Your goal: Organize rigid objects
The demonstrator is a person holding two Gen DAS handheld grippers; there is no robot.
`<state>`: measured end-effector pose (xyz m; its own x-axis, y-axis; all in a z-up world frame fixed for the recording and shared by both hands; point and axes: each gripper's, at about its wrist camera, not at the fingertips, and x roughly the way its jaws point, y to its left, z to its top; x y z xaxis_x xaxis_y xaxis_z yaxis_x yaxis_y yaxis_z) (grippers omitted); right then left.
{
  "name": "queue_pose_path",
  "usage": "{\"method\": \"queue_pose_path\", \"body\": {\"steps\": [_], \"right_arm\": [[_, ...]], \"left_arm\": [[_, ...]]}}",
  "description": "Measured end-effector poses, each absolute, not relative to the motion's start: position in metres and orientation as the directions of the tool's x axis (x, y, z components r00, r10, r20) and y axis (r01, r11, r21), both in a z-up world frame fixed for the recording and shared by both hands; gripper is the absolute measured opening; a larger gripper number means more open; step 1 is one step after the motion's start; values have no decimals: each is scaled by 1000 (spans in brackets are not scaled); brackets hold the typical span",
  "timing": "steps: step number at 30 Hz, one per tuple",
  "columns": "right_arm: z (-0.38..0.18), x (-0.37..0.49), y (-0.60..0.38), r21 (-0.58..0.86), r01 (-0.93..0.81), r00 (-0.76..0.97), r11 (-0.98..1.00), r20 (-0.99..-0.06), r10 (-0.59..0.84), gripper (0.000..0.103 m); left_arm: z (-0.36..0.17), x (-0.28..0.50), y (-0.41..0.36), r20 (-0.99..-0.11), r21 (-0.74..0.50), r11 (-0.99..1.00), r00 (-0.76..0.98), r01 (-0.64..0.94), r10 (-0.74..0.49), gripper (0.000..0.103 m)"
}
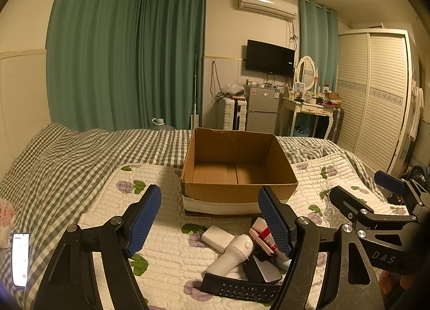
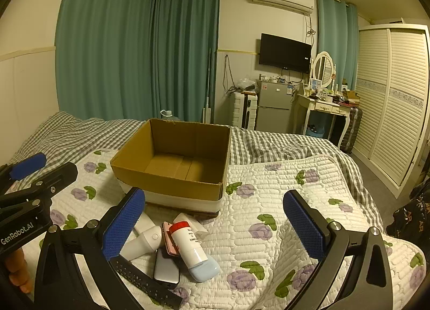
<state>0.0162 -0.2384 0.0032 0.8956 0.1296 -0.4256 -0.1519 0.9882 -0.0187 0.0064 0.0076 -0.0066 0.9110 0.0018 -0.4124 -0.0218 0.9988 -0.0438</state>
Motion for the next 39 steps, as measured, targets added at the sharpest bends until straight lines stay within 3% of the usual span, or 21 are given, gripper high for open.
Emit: {"method": "queue_pose_path", "body": {"steps": [30, 39], "right_arm": [[-2, 17, -236, -33, -179, 884, 983, -444, 146, 103], [-15, 38, -238, -65, -248, 852, 966, -489, 186, 103]], "left_arm": [[-11, 11, 11, -412, -45, 999, 911, -22, 1, 77], [-20, 18, 13, -424, -35, 998, 905, -51, 32, 77]]}}
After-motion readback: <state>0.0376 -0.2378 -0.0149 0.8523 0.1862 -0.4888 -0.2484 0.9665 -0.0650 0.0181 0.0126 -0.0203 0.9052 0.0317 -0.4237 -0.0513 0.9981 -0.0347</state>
